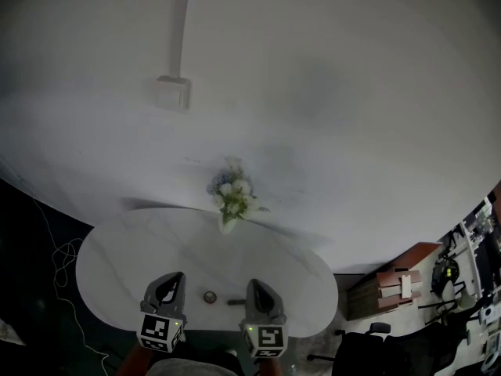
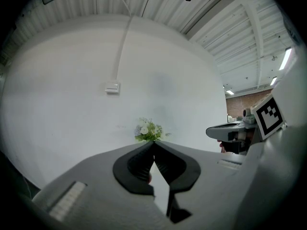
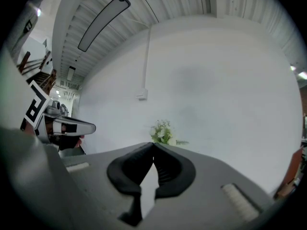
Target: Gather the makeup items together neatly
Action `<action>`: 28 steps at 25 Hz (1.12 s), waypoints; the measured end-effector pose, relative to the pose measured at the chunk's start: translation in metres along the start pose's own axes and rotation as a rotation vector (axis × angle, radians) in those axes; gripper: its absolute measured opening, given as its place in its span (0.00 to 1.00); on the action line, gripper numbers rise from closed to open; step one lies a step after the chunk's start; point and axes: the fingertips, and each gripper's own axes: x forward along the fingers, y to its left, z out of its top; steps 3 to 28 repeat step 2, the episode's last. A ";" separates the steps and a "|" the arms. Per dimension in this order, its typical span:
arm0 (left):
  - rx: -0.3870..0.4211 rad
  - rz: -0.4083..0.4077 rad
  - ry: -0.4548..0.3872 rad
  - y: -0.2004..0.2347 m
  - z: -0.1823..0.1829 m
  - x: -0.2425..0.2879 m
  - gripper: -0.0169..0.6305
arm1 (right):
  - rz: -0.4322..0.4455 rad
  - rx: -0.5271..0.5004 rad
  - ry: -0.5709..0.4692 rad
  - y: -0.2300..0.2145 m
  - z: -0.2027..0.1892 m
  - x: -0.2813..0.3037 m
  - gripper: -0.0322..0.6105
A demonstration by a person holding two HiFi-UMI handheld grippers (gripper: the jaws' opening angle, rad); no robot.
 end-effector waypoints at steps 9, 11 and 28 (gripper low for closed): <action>-0.001 0.001 0.000 0.000 0.000 0.000 0.04 | 0.001 0.000 0.004 0.001 0.001 0.001 0.06; -0.001 0.001 0.000 0.000 0.000 0.000 0.04 | 0.001 0.000 0.004 0.001 0.001 0.001 0.06; -0.001 0.001 0.000 0.000 0.000 0.000 0.04 | 0.001 0.000 0.004 0.001 0.001 0.001 0.06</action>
